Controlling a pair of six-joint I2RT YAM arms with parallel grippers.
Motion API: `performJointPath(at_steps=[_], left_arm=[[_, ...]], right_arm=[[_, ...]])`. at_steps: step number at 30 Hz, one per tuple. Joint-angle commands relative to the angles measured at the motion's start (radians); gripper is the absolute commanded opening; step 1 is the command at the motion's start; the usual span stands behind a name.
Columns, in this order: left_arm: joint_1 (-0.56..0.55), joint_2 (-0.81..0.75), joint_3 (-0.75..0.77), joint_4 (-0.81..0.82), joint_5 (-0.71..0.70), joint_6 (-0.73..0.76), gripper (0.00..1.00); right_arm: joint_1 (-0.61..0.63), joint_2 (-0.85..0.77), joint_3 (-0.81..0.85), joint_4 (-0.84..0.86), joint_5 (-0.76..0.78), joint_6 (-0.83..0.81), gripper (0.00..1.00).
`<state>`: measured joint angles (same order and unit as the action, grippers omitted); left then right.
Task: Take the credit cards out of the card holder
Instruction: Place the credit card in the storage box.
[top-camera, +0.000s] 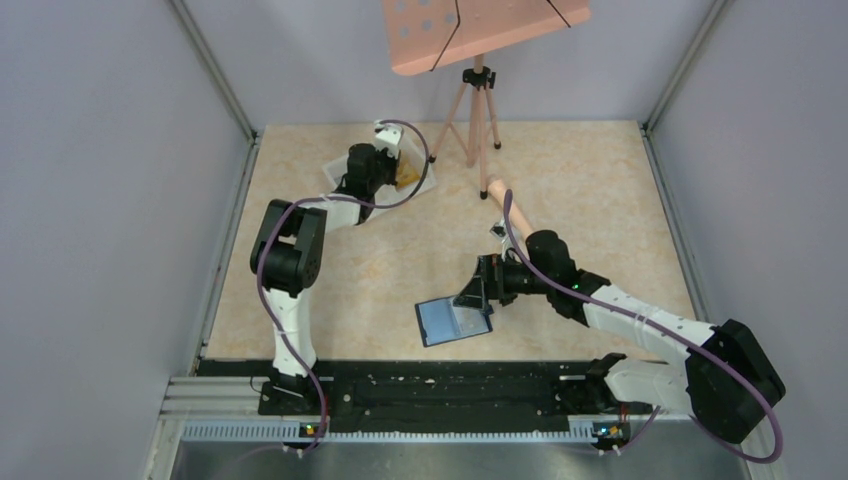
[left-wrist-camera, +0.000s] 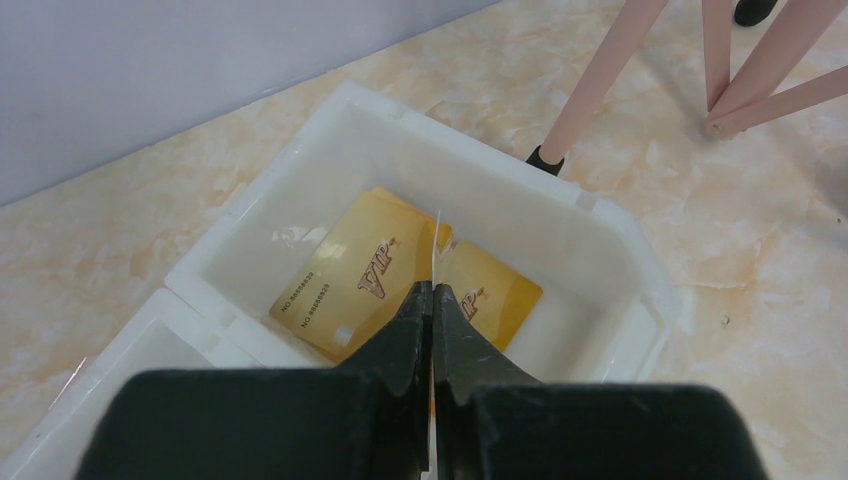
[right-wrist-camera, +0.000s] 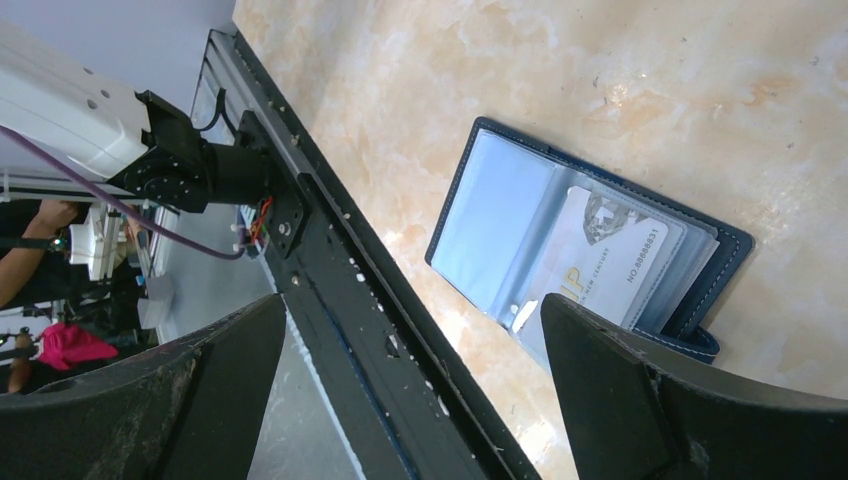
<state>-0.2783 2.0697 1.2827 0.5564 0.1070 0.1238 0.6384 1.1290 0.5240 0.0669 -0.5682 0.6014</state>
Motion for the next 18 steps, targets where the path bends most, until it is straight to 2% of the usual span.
performJointPath(at_steps=[1, 7, 14, 18], left_arm=[[0.002, 0.006, 0.032, 0.057, -0.002, 0.023, 0.0], [0.002, -0.015, 0.018, 0.056, -0.013, 0.013, 0.0], [0.003, -0.065, 0.01, 0.029, -0.067, -0.099, 0.0], [0.002, -0.091, -0.008, 0.041, -0.067, -0.098, 0.0]], right_arm=[[-0.008, -0.003, 0.035, 0.03, 0.004, -0.018, 0.99], [-0.008, -0.02, 0.032, 0.024, 0.006, -0.015, 0.99], [-0.008, -0.056, 0.019, 0.022, 0.007, -0.004, 0.99], [-0.008, -0.077, 0.012, 0.021, 0.007, 0.001, 0.99]])
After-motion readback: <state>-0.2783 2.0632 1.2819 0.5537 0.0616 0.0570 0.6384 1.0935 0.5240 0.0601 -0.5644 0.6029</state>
